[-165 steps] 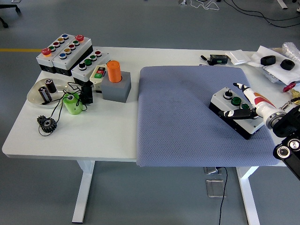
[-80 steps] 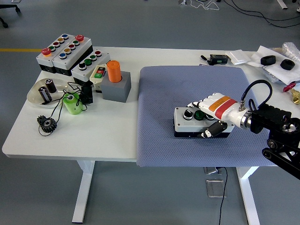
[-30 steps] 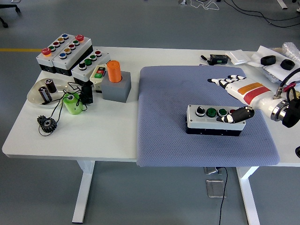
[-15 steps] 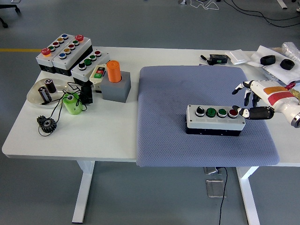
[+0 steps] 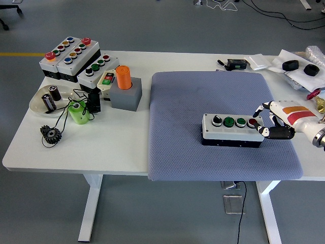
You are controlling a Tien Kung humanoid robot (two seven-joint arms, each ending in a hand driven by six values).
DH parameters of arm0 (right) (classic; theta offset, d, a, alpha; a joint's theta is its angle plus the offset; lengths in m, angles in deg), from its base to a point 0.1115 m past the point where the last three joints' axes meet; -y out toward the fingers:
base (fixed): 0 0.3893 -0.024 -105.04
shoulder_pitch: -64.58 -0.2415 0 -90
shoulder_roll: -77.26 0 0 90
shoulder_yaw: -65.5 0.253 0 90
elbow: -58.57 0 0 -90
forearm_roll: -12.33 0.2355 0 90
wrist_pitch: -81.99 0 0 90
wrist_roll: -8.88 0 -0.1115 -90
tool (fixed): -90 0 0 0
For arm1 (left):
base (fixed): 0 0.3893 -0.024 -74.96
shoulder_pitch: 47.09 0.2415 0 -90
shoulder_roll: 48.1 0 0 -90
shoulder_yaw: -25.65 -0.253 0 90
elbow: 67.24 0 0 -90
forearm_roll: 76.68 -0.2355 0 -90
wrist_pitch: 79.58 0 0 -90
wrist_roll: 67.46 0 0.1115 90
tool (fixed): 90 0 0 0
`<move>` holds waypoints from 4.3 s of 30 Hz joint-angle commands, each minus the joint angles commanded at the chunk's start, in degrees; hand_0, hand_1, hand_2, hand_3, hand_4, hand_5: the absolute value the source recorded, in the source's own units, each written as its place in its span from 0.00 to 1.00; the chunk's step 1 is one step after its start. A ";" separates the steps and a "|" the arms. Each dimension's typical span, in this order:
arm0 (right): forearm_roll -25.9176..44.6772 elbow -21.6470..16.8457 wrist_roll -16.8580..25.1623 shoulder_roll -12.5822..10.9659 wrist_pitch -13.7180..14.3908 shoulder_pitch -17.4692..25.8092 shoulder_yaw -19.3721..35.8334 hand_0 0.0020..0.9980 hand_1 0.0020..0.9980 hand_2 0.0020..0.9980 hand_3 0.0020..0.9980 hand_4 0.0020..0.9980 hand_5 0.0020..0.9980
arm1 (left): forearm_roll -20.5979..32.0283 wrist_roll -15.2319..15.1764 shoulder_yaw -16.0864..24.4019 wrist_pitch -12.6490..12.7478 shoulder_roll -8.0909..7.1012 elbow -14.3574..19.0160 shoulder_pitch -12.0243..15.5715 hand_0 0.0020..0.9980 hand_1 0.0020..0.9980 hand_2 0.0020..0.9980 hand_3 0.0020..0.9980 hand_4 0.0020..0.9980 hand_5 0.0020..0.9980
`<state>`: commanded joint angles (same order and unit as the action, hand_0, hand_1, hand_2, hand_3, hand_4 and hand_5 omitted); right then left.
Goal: Pick up the button,place it on the desk,press the button,press the button
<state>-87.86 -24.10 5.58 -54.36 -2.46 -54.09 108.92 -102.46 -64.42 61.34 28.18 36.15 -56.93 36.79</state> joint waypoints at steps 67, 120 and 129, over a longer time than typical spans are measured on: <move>-0.72 -1.91 -1.75 2.02 0.33 -0.90 -0.68 0.19 0.00 0.11 0.65 0.57 0.48 | 2.21 -0.26 -1.83 -0.15 -0.07 0.00 -0.47 0.64 0.70 0.70 0.50 0.31 1.00; 40.17 -0.73 8.81 3.15 6.81 6.21 11.64 0.83 0.79 0.88 0.89 0.61 0.54 | 1.65 -0.12 -1.86 -0.24 -0.11 0.00 -0.31 0.64 0.70 0.70 0.50 0.31 1.00; 61.65 0.47 12.50 3.64 6.08 8.52 15.97 0.85 0.80 0.87 0.87 0.60 0.53 | 1.73 -0.15 -1.94 -0.32 -0.18 0.00 -0.43 0.64 0.70 0.70 0.50 0.31 1.00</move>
<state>-26.21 -23.63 18.08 -50.72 3.62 -45.57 124.88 -100.73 -64.57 59.40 27.86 35.96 -56.93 36.36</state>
